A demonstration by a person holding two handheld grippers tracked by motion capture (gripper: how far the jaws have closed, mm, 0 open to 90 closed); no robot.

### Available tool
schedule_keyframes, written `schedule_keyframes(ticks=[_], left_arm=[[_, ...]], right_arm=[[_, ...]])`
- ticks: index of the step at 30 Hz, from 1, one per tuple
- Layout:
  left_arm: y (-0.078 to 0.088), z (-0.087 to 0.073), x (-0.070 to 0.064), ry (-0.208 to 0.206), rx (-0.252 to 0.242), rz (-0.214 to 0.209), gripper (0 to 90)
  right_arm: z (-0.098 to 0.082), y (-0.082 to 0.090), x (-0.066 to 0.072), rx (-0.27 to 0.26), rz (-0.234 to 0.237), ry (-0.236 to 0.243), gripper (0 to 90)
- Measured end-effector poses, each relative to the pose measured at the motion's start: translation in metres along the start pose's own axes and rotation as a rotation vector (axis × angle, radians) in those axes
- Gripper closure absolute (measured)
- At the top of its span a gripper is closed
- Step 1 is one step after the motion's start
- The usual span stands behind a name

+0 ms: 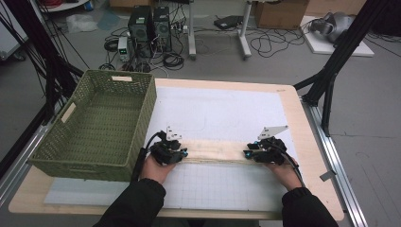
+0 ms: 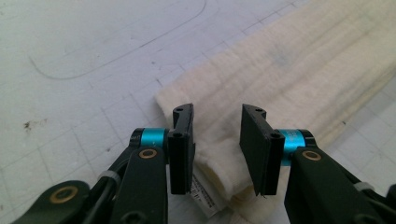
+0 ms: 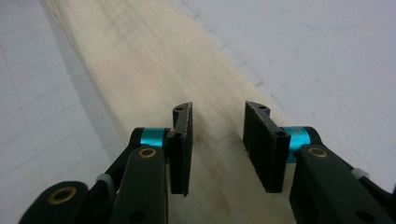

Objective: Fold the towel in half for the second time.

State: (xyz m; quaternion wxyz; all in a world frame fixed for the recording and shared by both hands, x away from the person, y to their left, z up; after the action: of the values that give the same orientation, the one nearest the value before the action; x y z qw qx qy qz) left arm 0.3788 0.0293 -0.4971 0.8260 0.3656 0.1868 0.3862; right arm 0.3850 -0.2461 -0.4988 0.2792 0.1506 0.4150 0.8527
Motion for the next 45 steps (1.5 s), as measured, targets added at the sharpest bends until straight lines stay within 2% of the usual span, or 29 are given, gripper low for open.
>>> schedule_keyframes(ticks=[4, 6, 10, 16, 21, 25, 29, 33, 35, 39, 45], left_arm=[[-0.001, -0.004, 0.003, -0.002, 0.02, 0.027, 61.1], [-0.002, -0.004, 0.004, 0.017, 0.021, 0.013, 59.7], [-0.002, -0.004, 0.004, 0.014, 0.021, 0.01, 60.6], [-0.002, -0.004, 0.004, 0.014, 0.02, 0.005, 62.2], [-0.003, -0.004, 0.004, 0.022, 0.017, 0.004, 62.2], [-0.003, -0.003, 0.004, 0.026, 0.014, 0.005, 62.2], [-0.002, -0.003, 0.004, 0.03, 0.012, 0.004, 61.9], [0.006, 0.004, 0.005, 0.056, -0.049, -0.006, 61.2], [0.008, 0.007, 0.005, 0.074, -0.073, -0.008, 61.3], [0.009, 0.006, 0.008, 0.077, -0.068, -0.002, 61.3], [0.008, 0.005, 0.007, 0.081, -0.062, -0.007, 61.4]], right_arm=[[-0.009, 0.003, -0.003, -0.005, -0.007, -0.017, 60.0], [-0.014, 0.006, -0.003, -0.002, -0.014, -0.012, 59.7], [-0.02, 0.01, -0.003, -0.016, -0.001, -0.027, 59.0], [-0.024, 0.013, -0.001, -0.033, -0.002, -0.025, 57.5], [-0.023, 0.011, -0.002, -0.034, -0.011, -0.026, 56.4], [-0.022, 0.011, -0.001, -0.039, -0.007, -0.045, 54.4], [-0.018, 0.014, 0.0, -0.068, -0.005, -0.057, 51.9], [-0.013, 0.018, 0.0, -0.099, -0.007, -0.077, 51.0], [-0.013, 0.018, 0.0, -0.091, -0.013, -0.077, 50.0], [-0.011, 0.022, -0.001, -0.106, -0.025, -0.081, 49.3], [-0.013, 0.027, -0.006, -0.119, -0.049, -0.115, 48.8]])
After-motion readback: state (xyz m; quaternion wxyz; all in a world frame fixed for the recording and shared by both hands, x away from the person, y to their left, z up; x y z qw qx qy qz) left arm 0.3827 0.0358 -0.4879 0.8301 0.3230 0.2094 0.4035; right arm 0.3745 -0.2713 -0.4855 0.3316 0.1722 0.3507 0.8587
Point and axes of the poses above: each handheld gripper's, and its own axes: y roughly backward along the jaws, z roughly out of its top, x roughly to its left, the point moved 9 cm from there along -y, roughly forward along the jaws, and after that the axes turned 6 degrees about x, right-handed, at the moved point
